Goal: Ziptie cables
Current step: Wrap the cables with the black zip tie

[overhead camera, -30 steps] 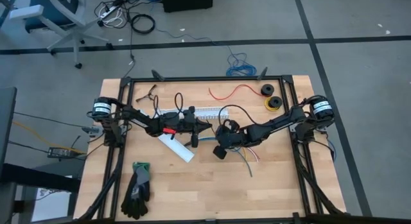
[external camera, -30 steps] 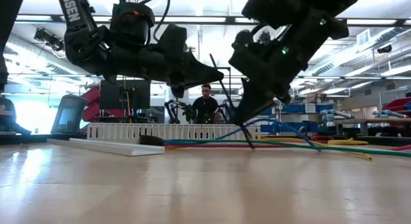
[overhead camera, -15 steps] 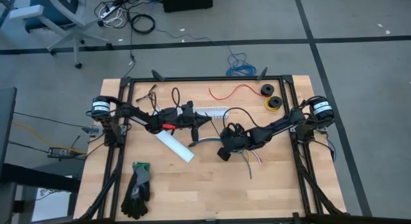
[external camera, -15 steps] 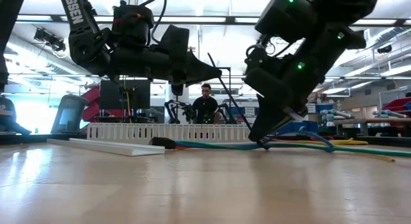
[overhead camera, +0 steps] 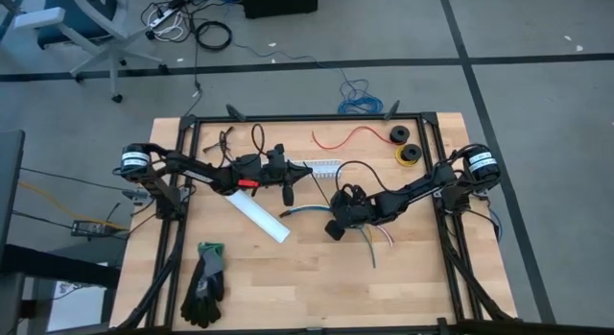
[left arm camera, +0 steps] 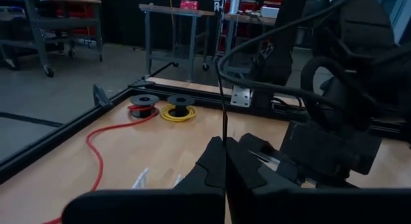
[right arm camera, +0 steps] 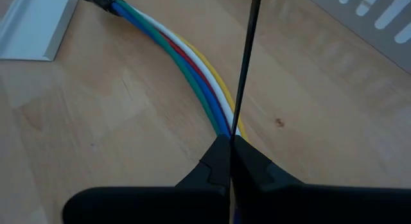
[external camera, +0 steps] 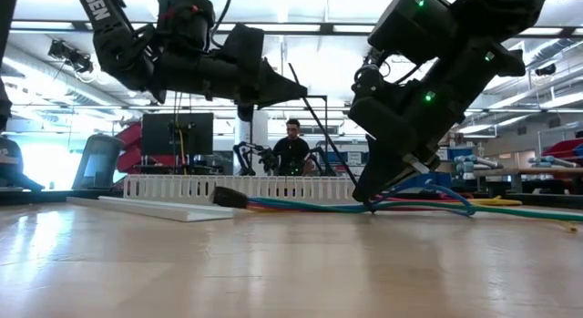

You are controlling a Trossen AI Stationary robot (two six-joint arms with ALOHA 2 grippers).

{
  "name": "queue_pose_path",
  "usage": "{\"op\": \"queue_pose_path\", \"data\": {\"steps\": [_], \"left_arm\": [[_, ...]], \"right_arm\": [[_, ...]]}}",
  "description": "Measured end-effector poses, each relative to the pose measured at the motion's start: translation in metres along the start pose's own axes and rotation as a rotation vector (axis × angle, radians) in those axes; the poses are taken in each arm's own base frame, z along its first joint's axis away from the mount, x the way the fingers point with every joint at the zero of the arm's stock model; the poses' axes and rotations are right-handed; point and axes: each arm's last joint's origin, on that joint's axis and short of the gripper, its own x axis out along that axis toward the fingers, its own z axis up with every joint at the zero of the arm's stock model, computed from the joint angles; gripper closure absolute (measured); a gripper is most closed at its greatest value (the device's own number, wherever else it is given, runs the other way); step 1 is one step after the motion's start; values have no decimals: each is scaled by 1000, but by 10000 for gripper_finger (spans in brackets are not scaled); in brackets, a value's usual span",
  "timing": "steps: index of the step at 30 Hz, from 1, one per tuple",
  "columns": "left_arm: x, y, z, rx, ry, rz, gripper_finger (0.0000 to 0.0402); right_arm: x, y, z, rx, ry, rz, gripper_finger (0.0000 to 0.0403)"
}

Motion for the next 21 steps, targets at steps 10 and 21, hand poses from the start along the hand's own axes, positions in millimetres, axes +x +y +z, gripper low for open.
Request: {"op": "queue_pose_path", "data": {"steps": [10,21], "left_arm": [[0,1,1,21,0,10,401],[-3,1,4,-7,31,-27,383]], "right_arm": [[0,0,-1,5,3,-3,403],[0,3,2,-7,-37,27,403]]}}
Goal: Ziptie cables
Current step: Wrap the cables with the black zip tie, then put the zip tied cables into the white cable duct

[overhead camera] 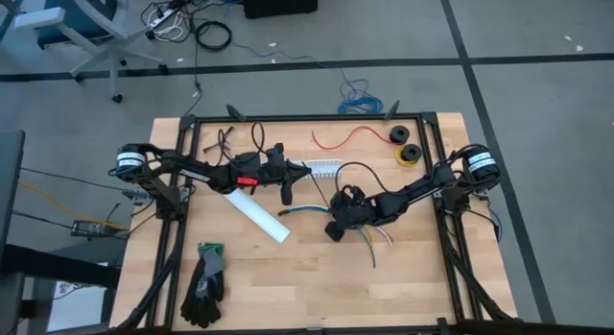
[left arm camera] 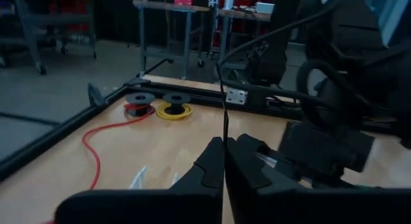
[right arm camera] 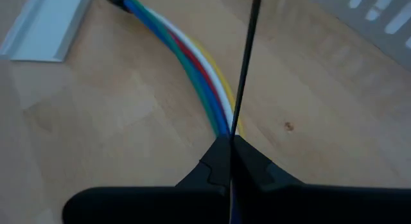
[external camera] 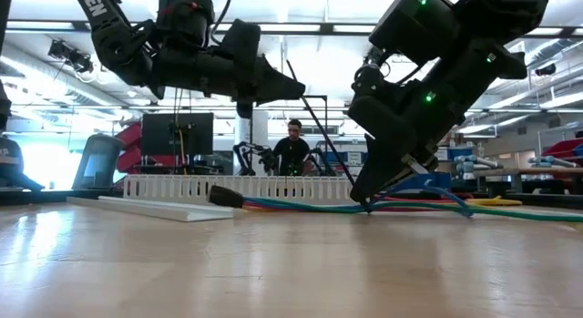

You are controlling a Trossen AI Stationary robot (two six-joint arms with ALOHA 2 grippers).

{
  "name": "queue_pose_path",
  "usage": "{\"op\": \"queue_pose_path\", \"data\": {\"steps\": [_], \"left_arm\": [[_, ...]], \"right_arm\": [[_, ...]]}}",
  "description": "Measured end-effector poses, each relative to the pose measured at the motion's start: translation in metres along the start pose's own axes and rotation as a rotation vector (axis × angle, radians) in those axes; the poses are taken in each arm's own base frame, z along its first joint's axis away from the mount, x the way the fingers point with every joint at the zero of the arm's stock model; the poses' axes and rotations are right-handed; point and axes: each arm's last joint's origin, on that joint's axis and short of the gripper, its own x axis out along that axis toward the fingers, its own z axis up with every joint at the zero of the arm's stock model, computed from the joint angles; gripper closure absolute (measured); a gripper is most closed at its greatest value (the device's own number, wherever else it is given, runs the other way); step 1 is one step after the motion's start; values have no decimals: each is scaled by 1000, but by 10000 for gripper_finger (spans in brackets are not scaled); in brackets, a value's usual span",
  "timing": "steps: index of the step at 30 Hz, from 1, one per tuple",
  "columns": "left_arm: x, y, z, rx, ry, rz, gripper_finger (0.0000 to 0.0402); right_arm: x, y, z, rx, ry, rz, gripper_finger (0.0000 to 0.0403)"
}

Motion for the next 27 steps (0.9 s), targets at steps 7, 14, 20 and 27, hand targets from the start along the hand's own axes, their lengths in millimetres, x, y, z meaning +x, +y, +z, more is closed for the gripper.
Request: {"op": "queue_pose_path", "data": {"steps": [7,14,20,27], "left_arm": [[0,0,-2,-58,26,-8,330],[0,-1,-5,-73,60,-28,266],[0,-3,-7,-75,83,-71,247],[-2,-12,-19,-77,205,-166,250]], "right_arm": [[0,1,0,-14,8,20,403],[-5,2,4,0,-9,35,389],[-20,2,15,1,-54,61,354],[-50,-4,29,-33,-82,71,320]]}}
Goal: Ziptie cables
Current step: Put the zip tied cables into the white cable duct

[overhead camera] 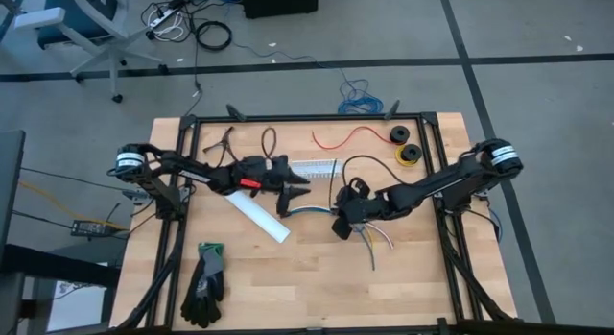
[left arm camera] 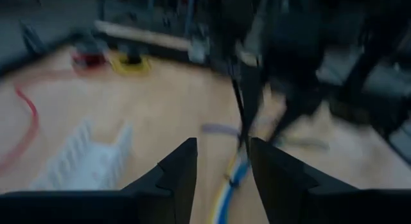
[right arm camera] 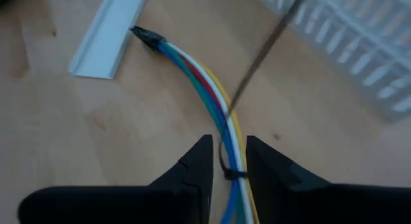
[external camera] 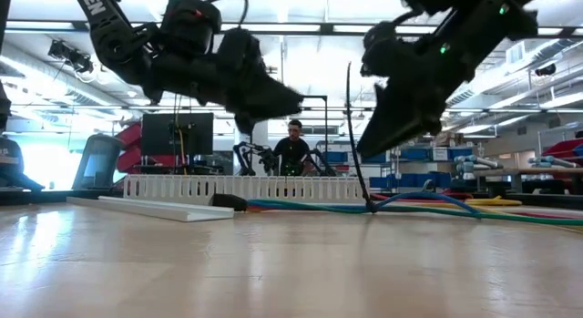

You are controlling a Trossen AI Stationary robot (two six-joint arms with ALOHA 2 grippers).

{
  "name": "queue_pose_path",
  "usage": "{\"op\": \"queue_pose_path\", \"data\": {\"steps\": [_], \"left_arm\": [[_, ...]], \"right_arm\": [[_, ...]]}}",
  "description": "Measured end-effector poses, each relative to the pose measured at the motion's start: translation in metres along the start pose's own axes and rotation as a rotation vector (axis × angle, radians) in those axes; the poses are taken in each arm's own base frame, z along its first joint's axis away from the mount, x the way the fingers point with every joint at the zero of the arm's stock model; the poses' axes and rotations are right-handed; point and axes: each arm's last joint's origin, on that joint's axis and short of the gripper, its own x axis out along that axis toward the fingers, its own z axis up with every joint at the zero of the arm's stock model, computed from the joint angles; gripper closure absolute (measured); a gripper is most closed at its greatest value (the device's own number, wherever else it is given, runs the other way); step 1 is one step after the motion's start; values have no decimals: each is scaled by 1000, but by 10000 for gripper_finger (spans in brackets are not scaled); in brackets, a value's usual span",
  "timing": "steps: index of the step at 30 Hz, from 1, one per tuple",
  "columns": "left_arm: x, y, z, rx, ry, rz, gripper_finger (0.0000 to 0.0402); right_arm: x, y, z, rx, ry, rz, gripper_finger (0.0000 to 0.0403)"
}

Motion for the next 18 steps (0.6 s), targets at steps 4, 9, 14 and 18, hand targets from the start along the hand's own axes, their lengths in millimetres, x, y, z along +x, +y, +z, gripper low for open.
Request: {"op": "queue_pose_path", "data": {"steps": [4,9,14,18], "left_arm": [[1,-12,-10,22,81,-28,254],[3,-32,-17,121,112,-49,255],[0,-31,-32,159,249,90,255],[-2,-31,-38,150,318,101,254]], "right_arm": [[-20,-6,3,-13,26,-20,309],[-49,-7,-3,8,61,-50,313],[-70,4,-15,22,33,-45,318],[-77,13,-24,15,5,-34,318]]}}
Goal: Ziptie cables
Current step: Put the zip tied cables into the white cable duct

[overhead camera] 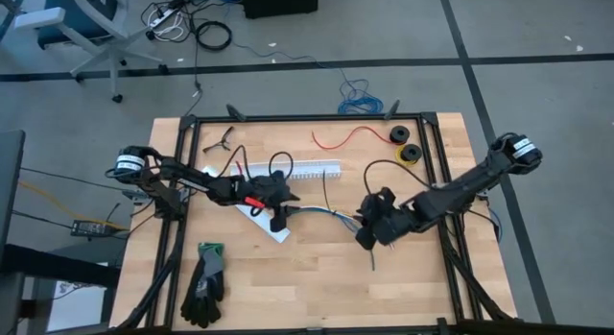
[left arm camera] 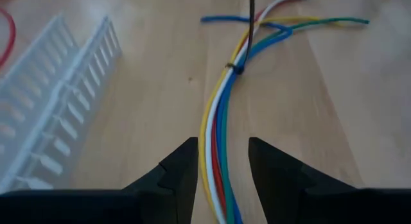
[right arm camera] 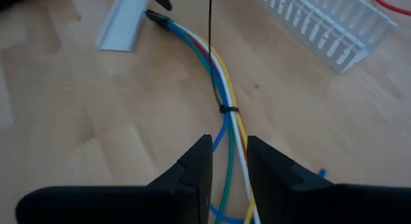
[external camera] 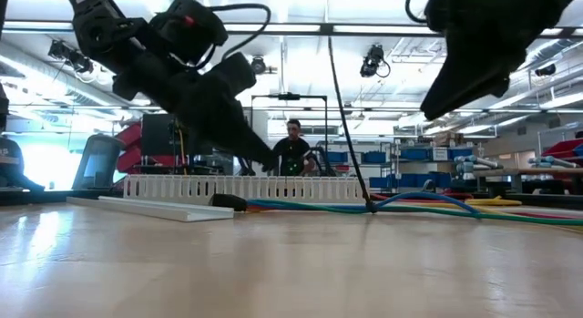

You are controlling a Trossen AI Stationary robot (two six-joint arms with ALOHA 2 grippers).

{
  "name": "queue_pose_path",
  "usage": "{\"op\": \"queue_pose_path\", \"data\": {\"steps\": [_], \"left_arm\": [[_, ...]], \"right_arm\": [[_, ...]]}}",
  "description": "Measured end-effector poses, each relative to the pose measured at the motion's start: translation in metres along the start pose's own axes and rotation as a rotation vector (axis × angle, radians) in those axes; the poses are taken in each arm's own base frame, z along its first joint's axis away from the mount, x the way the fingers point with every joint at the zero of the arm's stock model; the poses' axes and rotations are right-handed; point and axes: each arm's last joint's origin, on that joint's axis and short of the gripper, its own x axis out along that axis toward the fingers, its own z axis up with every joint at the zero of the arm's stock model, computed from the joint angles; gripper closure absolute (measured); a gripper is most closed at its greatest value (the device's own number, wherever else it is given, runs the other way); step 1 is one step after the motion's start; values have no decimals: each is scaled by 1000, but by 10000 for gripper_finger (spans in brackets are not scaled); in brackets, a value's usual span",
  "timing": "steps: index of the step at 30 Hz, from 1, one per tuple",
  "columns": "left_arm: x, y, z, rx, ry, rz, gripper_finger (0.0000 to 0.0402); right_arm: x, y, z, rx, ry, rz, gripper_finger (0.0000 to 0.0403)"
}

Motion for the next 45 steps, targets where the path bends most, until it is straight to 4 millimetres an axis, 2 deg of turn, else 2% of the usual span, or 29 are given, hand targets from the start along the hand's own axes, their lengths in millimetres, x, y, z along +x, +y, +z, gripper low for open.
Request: {"op": "queue_pose_path", "data": {"steps": [4,14,21,24,27,28,32,35,41,45], "left_arm": [[0,-2,-3,-63,34,-2,254],[9,-3,-22,-93,153,-38,254],[19,-2,-35,-59,205,-30,256],[19,-2,-35,-54,198,12,287],[21,-1,-28,-19,195,30,358],[23,-1,-24,-2,187,34,368],[29,-3,6,73,123,98,369],[33,-4,30,159,155,135,369],[29,-4,92,343,209,290,369],[22,1,136,425,130,345,369]], "right_arm": [[-1,0,-6,19,-3,-1,318],[14,-18,-31,102,17,-55,318],[16,-17,-32,125,-4,-26,318],[16,-17,-32,118,-6,-24,318],[16,-17,-32,110,-7,-23,318],[16,-17,-32,102,-6,-23,318],[16,-19,-32,41,-15,-49,318],[16,-21,-33,19,-49,-102,318],[6,-22,-36,-31,-172,-190,318],[3,-24,-38,-13,-209,-224,318]]}}
